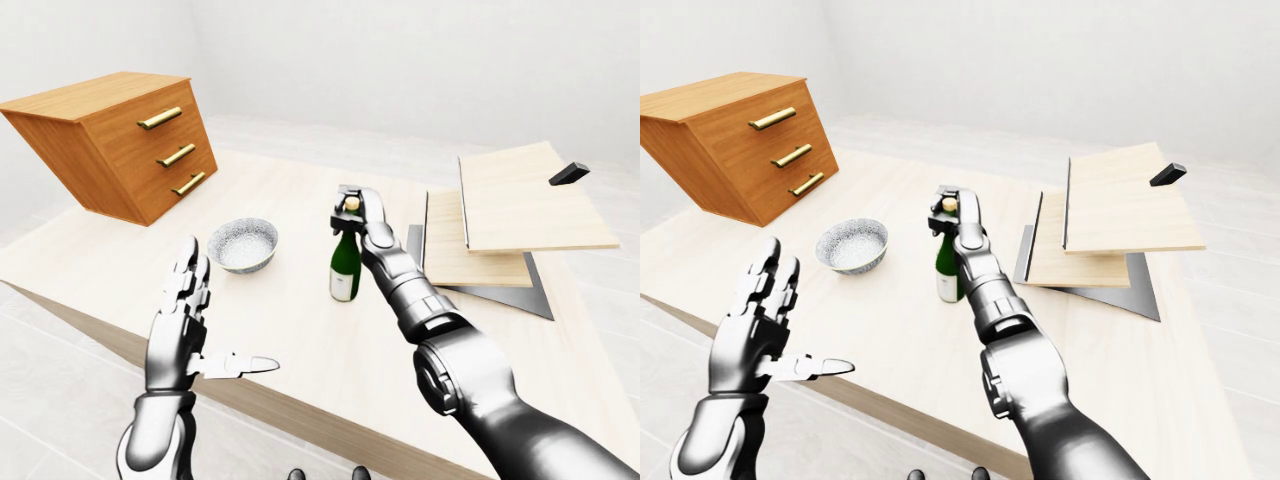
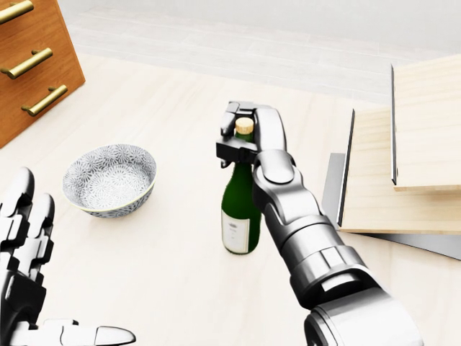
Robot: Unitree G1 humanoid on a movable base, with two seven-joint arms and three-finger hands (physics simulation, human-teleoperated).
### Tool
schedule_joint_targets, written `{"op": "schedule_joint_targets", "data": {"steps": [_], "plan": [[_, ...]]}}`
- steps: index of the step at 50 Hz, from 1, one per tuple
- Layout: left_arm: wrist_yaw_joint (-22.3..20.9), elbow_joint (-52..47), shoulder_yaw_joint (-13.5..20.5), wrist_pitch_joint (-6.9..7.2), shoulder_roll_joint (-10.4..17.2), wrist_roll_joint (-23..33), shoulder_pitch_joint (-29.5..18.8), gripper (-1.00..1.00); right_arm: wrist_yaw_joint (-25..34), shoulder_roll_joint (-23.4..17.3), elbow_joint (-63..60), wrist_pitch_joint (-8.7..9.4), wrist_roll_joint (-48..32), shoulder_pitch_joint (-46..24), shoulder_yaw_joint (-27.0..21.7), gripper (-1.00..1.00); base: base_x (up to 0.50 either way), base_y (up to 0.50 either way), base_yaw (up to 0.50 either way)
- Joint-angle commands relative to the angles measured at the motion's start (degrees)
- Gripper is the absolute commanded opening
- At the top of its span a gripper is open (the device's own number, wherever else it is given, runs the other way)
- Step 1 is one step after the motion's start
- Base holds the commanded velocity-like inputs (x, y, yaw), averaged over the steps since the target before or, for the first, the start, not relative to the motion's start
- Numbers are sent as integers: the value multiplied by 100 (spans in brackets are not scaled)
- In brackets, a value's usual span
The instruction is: Put the wine bottle on the wine rack.
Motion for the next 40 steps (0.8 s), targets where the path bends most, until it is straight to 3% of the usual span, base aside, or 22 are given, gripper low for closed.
{"op": "schedule_joint_targets", "data": {"steps": [1, 14, 21, 40], "plan": [[2, -8, -28, 0, -9, 17, 7, 100, -32, -46, -304, 128, -50, -5, 4, -100, 0, 0, 0], [11, -94, -58, 0, -19, 22, 49, 100, -11, -95, -652, 290, 24, 87, -3, -100, 0, 0, 0], [8, -92, -45, 0, -12, 6, 40, 100, -2, -138, -962, 517, 97, 113, -1, -100, 0, 0, 0], [-15, -79, -5, 0, -30, -52, 57, 100, -56, -455, -2635, 517, 569, 351, -148, -100, 0, 0, 0]]}}
